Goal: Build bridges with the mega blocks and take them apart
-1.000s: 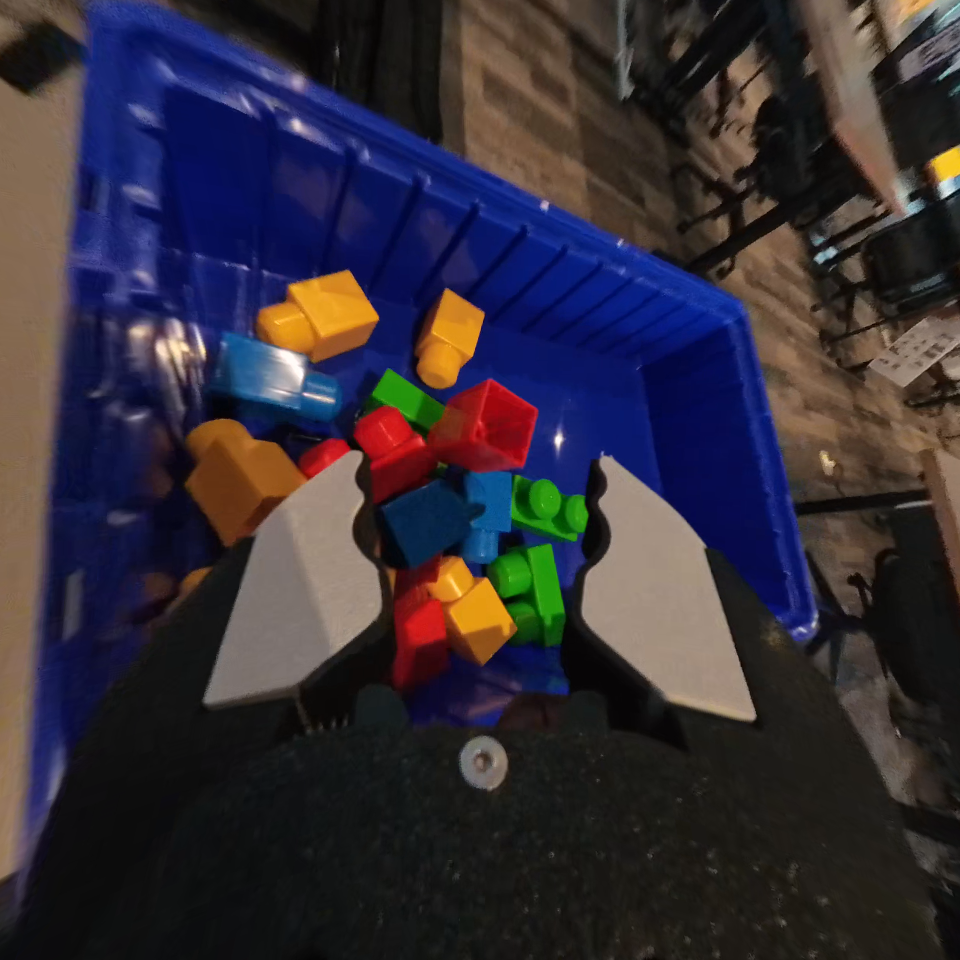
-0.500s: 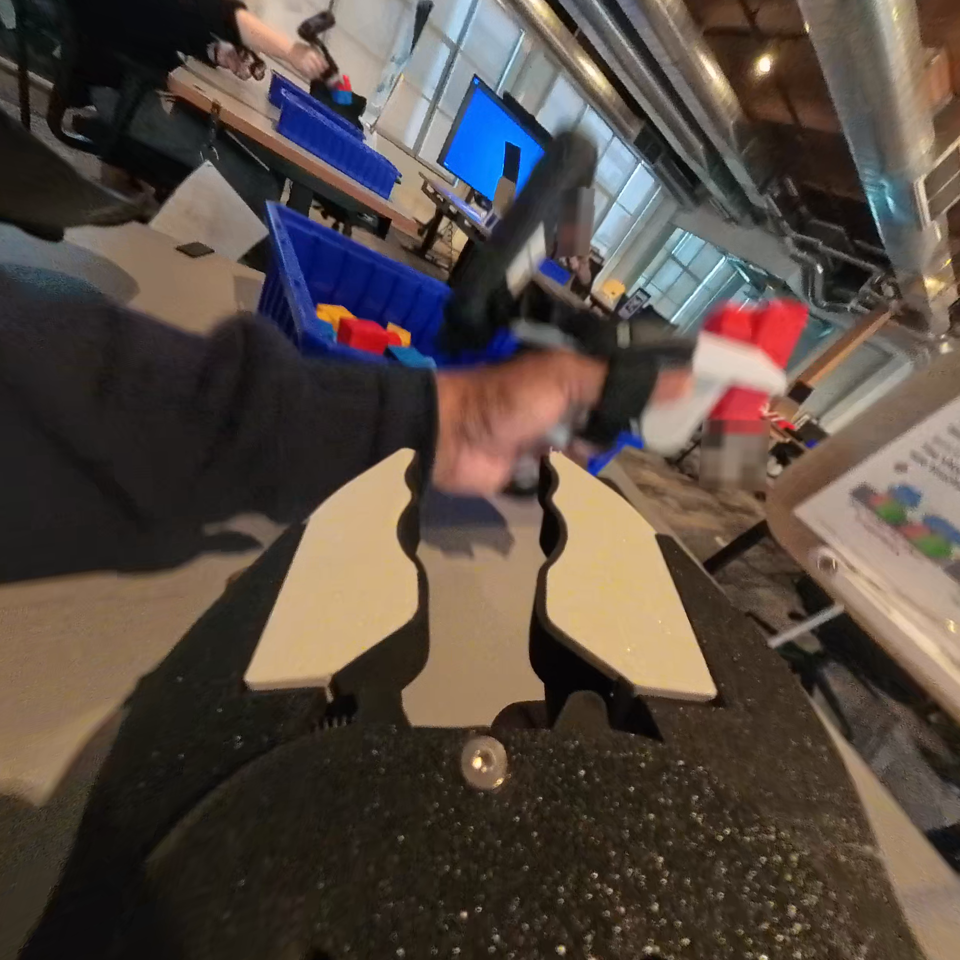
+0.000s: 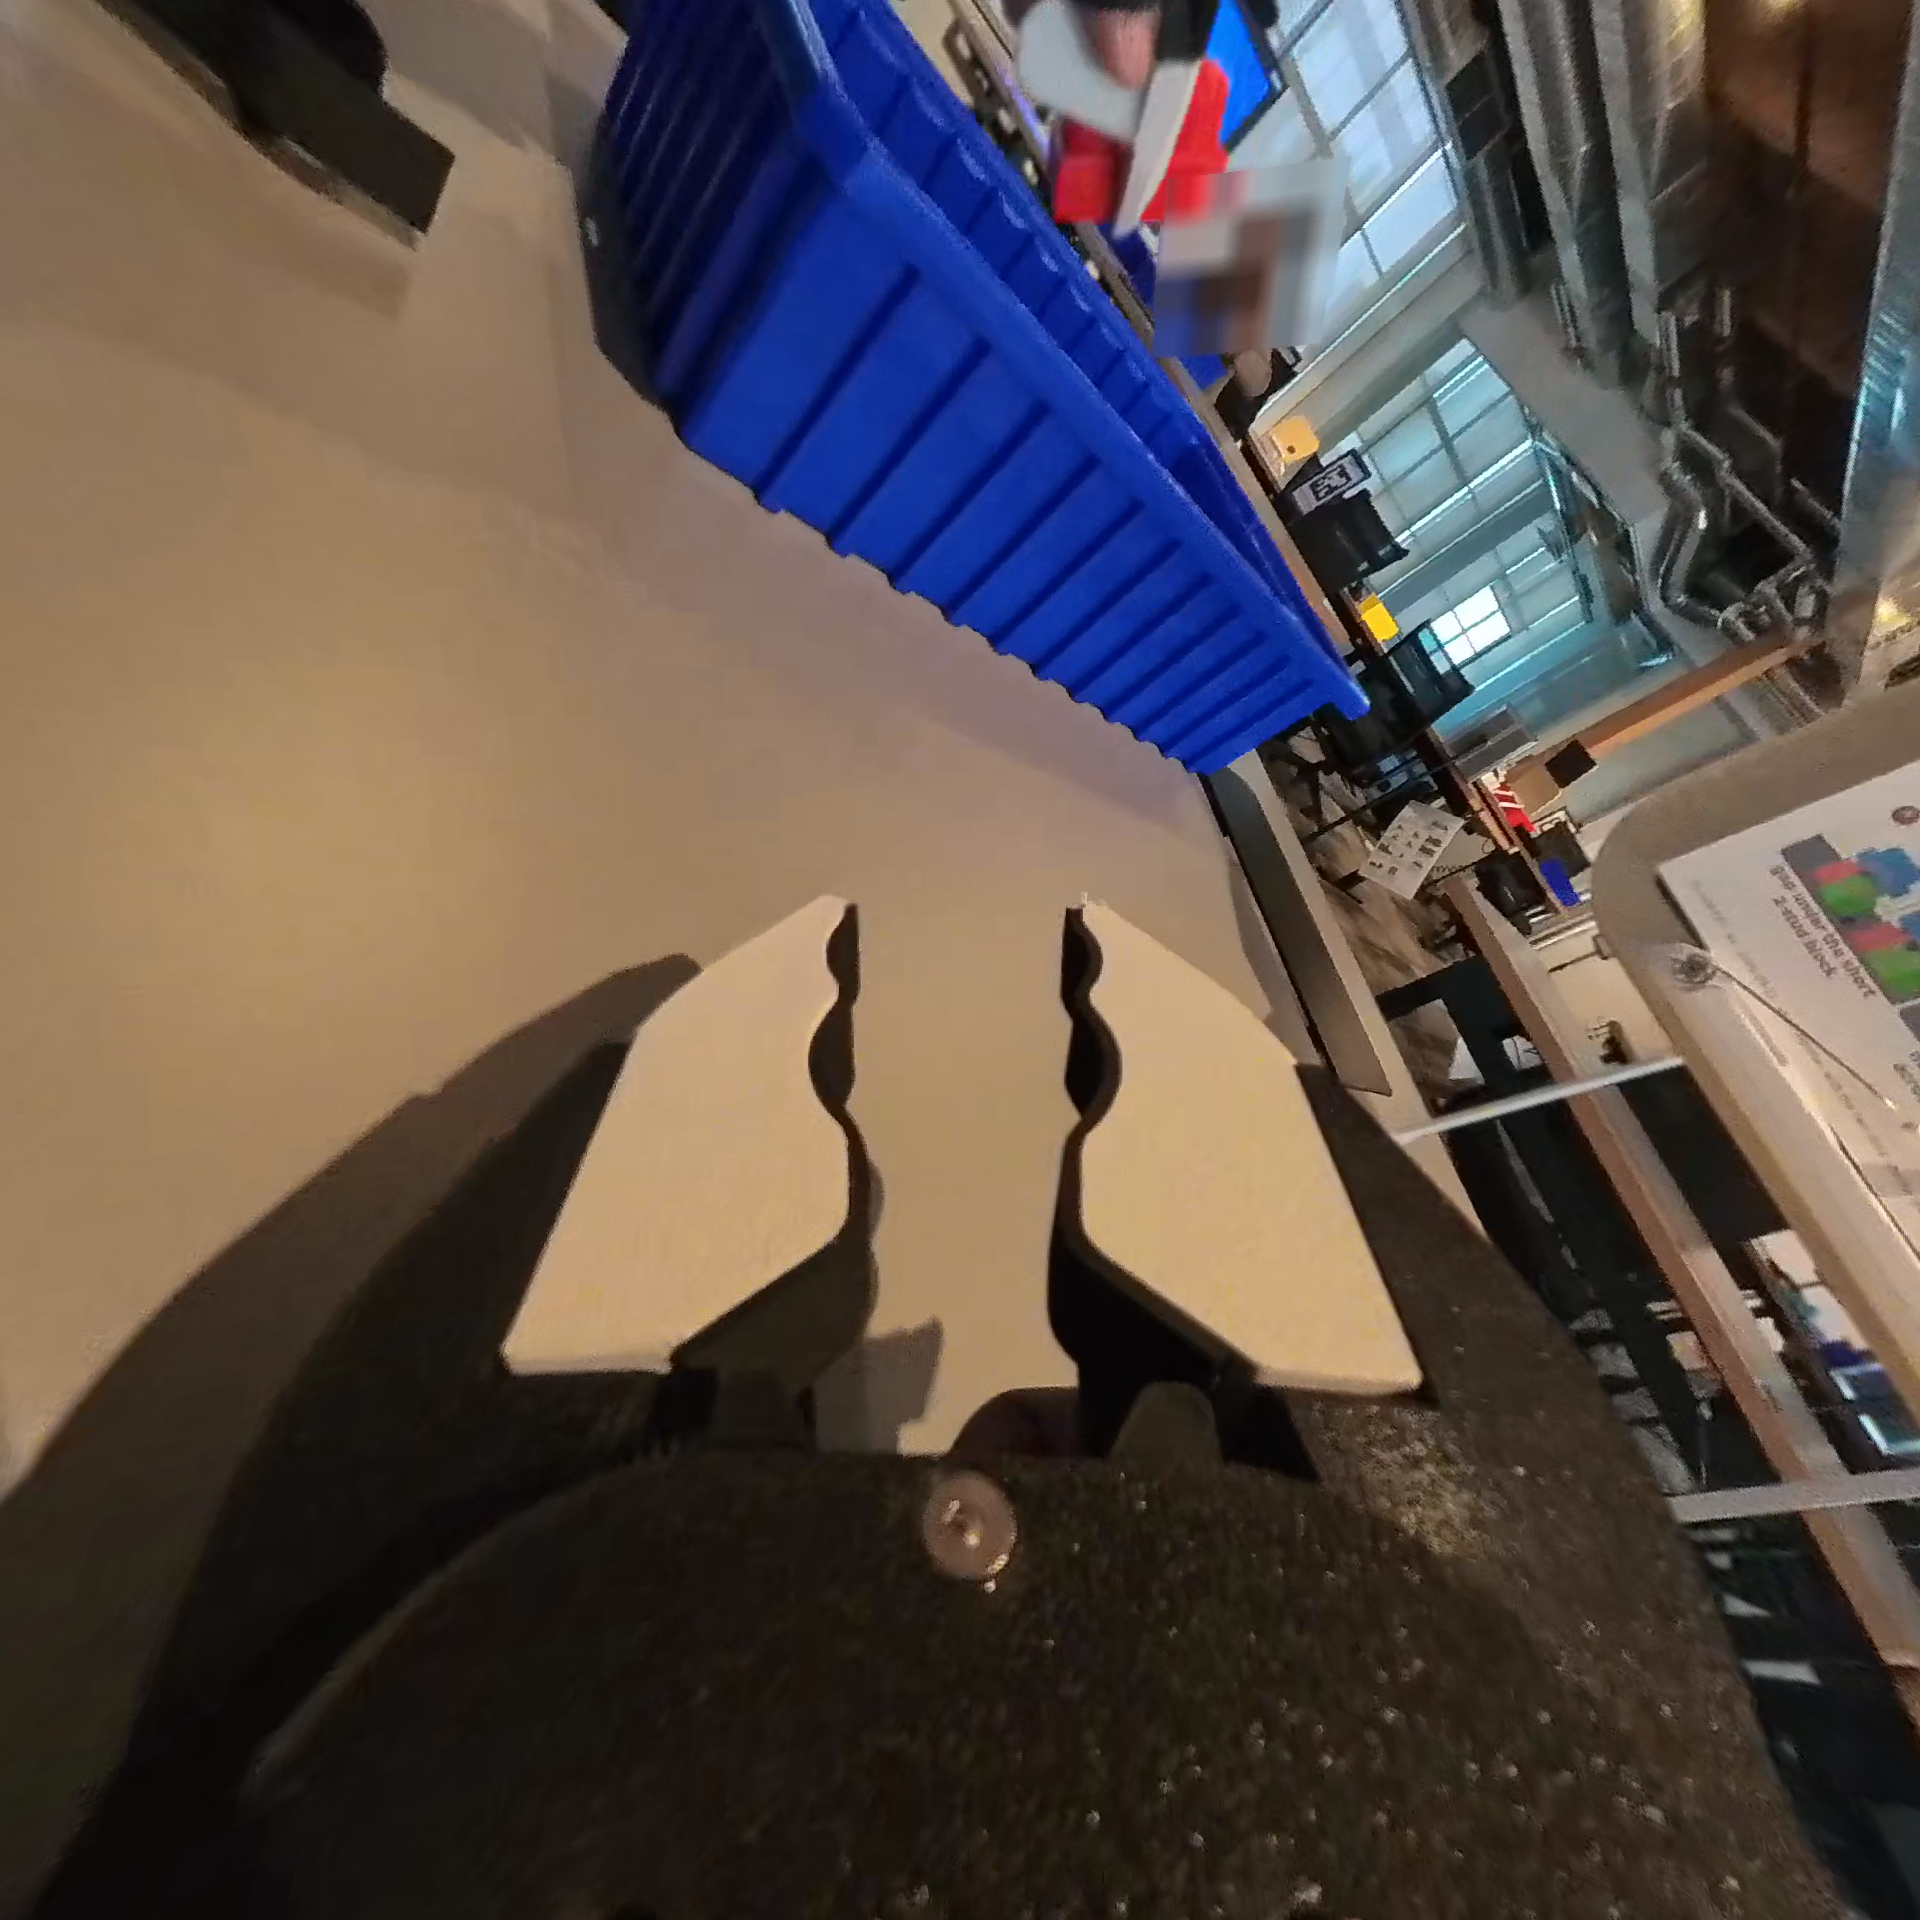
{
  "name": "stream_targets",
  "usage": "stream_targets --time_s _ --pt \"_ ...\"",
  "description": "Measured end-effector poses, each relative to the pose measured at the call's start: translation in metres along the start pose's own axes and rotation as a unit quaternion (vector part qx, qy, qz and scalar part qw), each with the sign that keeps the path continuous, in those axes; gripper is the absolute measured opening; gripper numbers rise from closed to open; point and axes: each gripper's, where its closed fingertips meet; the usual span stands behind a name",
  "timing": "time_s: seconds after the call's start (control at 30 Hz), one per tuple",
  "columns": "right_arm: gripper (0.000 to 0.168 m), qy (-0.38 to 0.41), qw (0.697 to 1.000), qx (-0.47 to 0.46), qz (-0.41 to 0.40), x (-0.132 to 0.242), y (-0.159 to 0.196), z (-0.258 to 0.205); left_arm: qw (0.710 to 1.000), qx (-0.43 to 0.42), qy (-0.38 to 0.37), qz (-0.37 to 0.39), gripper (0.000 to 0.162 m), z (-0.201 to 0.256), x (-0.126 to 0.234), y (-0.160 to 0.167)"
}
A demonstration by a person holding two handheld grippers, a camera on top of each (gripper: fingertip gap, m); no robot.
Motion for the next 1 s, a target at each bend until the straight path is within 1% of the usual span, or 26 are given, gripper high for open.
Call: stream_targets --time_s 0.07,0.1,0.2,0.3,0.47,0.5,0.6,0.7,0.8,0.87,0.93,1.0 --pt "0.040 0.001 1.000 0.000 -0.003 0.001 0.001 0.000 0.999 -0.011 -0.002 -0.049 0.036 0.000 -0.018 0.012" --pt "0.041 0.005 1.000 -0.001 -0.004 0.002 0.002 0.001 0.998 -0.013 -0.002 -0.058 0.036 0.002 -0.024 0.014" --pt "0.044 0.011 1.000 -0.006 -0.009 0.004 0.006 0.004 0.997 -0.014 0.005 -0.077 0.036 0.010 -0.035 0.016" --pt "0.045 0.010 1.000 -0.010 -0.015 0.004 0.009 0.005 0.997 -0.019 0.012 -0.074 0.036 0.022 -0.038 0.012" --pt "0.045 0.007 1.000 0.002 -0.020 0.002 0.009 0.002 0.997 -0.020 -0.014 -0.071 0.067 0.024 -0.040 0.008" --pt "0.045 0.007 1.000 0.005 -0.021 0.002 0.009 0.002 0.998 -0.016 -0.020 -0.064 0.071 0.024 -0.038 0.006" --pt "0.045 0.008 1.000 0.006 -0.020 0.001 0.008 0.002 1.000 0.002 -0.011 -0.010 0.070 0.032 -0.027 -0.012" --pt "0.045 0.009 1.000 -0.005 -0.012 0.002 0.007 0.004 0.996 0.011 0.018 0.085 0.069 0.058 0.000 -0.046" --pt "0.044 0.013 0.999 -0.029 0.008 0.006 0.003 0.009 0.979 -0.007 0.088 0.186 0.064 0.116 0.042 -0.084" --pt "0.044 0.020 0.998 -0.050 0.034 0.012 -0.003 0.017 0.961 -0.043 0.122 0.243 0.061 0.163 0.067 -0.104" --pt "0.043 0.037 0.995 -0.062 0.066 0.026 -0.015 0.031 0.945 -0.084 0.139 0.284 0.060 0.208 0.080 -0.115" --pt "0.041 0.047 0.993 -0.049 0.099 0.047 -0.030 0.047 0.926 -0.105 0.157 0.327 0.059 0.252 0.086 -0.122"
Point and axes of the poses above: each gripper's, where its closed fingertips meet, x back along the fingers, y out of its underside, z = x × y across the jaws, and after that the axes turned 12 degrees about -y, right-handed
